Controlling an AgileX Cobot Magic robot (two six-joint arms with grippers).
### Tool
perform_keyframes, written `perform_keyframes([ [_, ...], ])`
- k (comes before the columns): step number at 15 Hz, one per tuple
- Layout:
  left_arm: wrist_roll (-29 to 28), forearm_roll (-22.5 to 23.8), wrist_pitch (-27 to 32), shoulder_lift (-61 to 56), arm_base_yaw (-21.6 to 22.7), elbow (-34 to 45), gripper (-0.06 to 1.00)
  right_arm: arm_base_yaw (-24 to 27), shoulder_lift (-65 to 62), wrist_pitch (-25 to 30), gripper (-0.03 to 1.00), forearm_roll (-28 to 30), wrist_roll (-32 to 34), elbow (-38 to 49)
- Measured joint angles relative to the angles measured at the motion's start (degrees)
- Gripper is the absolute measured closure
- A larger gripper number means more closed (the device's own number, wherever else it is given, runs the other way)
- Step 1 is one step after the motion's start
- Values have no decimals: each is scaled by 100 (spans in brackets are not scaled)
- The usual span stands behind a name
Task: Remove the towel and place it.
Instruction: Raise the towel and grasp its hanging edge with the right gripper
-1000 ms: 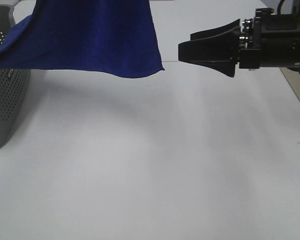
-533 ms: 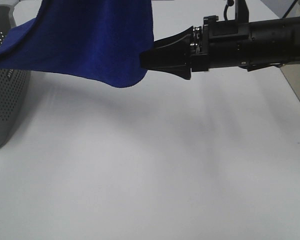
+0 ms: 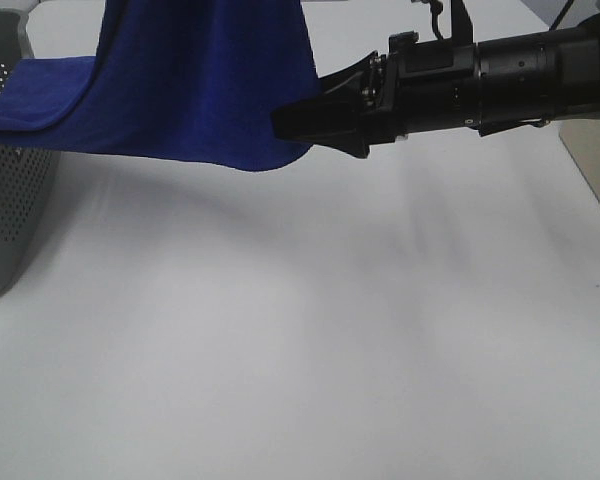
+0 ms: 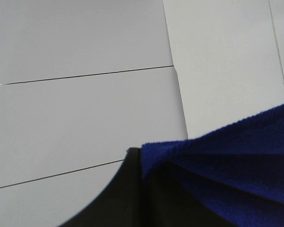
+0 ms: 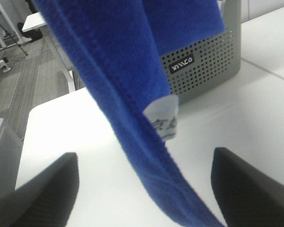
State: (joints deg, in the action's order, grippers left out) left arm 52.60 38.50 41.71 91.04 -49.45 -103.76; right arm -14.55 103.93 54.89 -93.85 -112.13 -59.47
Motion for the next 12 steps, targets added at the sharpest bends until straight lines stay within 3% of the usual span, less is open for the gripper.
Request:
perform_keyframes([
  [2,-97,0,-63,-6,0,0,94,0,126,355,20,120,-11,0],
  [7,-149,0,-178,-6,0,0,94,0,212,361,20,6,-201,0],
  [12,-149,-201,-218,-6,0,0,94,0,212,344,43,-275,-206,0],
])
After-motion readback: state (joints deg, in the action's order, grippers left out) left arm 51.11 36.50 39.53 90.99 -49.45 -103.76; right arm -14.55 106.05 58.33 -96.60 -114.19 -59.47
